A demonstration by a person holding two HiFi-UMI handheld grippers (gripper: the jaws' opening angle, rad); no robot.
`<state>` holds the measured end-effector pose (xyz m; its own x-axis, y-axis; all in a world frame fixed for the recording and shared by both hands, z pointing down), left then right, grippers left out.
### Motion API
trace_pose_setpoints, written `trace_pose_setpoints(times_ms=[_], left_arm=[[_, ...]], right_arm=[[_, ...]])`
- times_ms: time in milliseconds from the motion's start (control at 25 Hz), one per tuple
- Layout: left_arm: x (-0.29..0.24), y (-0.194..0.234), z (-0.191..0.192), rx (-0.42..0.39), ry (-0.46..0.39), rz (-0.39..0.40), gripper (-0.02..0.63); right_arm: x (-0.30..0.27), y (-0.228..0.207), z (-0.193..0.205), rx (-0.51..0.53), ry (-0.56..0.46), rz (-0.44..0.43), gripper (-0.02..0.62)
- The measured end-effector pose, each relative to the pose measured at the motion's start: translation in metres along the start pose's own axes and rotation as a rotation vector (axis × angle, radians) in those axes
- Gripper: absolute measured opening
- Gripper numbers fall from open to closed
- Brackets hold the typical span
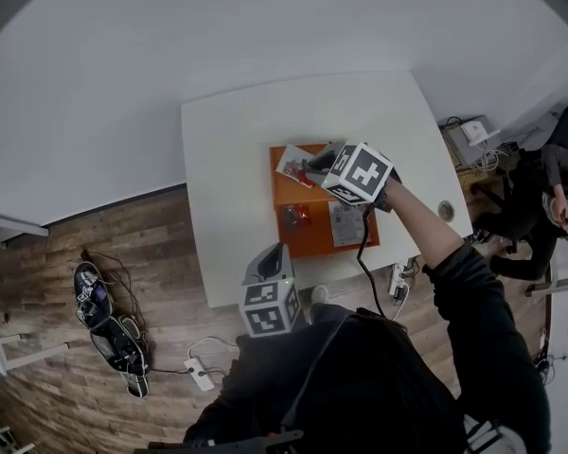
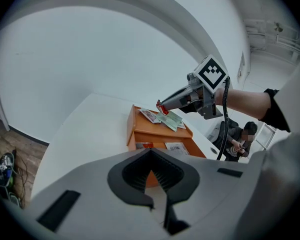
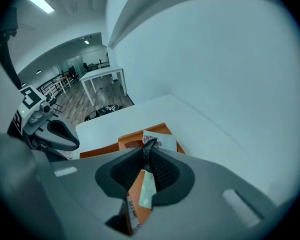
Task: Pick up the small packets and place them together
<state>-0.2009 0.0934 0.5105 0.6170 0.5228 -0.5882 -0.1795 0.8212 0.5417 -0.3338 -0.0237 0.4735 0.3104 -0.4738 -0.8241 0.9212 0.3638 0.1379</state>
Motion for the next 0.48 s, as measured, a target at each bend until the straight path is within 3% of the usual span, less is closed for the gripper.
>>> trace_pose_setpoints(times_ms=[480], left_arm=[[-0.011,0.008,-0.011,0.010,-0.003,-0.017,-0.002]], right_arm=[[-0.037,0.000,-0.007,0.067,0.057,-0.059,0.057]])
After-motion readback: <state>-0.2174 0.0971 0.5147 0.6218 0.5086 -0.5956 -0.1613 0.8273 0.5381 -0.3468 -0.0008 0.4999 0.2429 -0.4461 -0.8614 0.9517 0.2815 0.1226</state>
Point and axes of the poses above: the fingertips, and each gripper's own axes: x backward along the fingers, y to its left, z out of its underside, the point moved 3 cm from there along x, backward along the fingers, and after that the axes turned 15 degrees about x, right-handed, at the moved point
